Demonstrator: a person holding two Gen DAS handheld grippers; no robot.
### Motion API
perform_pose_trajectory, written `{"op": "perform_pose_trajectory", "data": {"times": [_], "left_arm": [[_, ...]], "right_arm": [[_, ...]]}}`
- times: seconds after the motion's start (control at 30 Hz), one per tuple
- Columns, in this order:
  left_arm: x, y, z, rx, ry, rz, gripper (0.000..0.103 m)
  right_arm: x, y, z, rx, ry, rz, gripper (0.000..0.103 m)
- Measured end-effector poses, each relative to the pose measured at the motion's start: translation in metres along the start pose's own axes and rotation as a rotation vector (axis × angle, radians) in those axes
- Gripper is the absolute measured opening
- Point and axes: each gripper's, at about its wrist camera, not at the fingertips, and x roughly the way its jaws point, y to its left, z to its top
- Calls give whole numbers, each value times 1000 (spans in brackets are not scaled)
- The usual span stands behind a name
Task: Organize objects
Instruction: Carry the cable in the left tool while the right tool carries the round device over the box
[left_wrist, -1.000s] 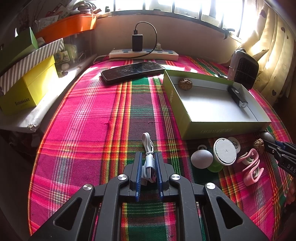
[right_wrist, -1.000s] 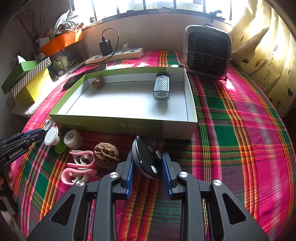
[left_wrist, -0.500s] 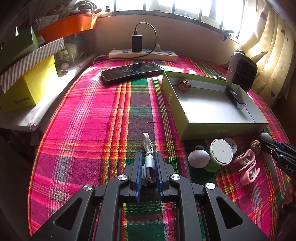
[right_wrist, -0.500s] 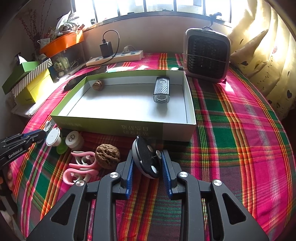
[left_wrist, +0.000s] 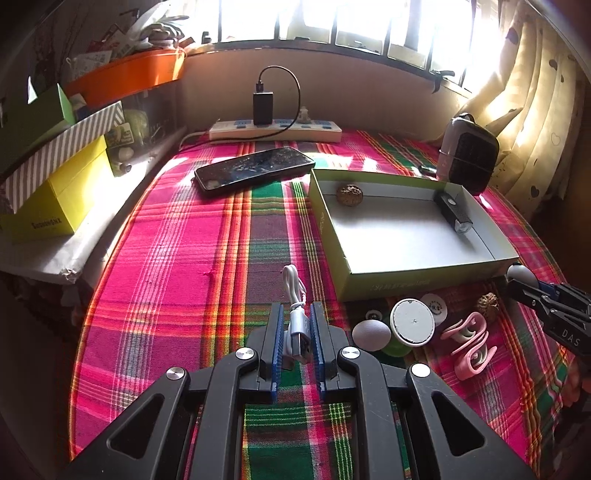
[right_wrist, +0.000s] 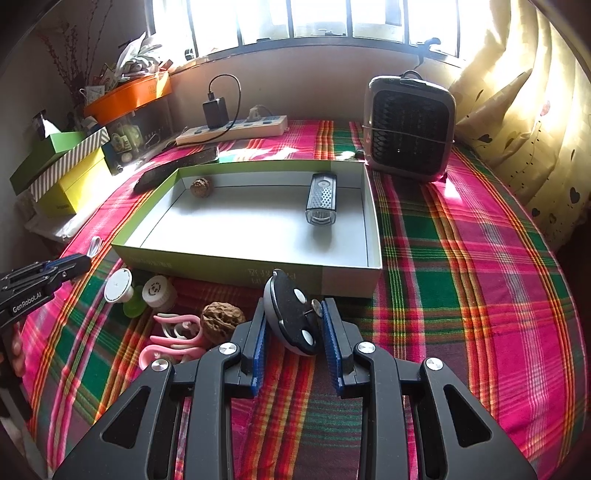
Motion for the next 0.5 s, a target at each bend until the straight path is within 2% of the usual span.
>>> {"op": "perform_pose_trajectory", "data": {"times": [0.5], "left_arm": [[-6, -21, 32, 48, -37, -54, 13]], "right_arm": [[-6, 4, 32, -43, -45, 6, 28]]}}
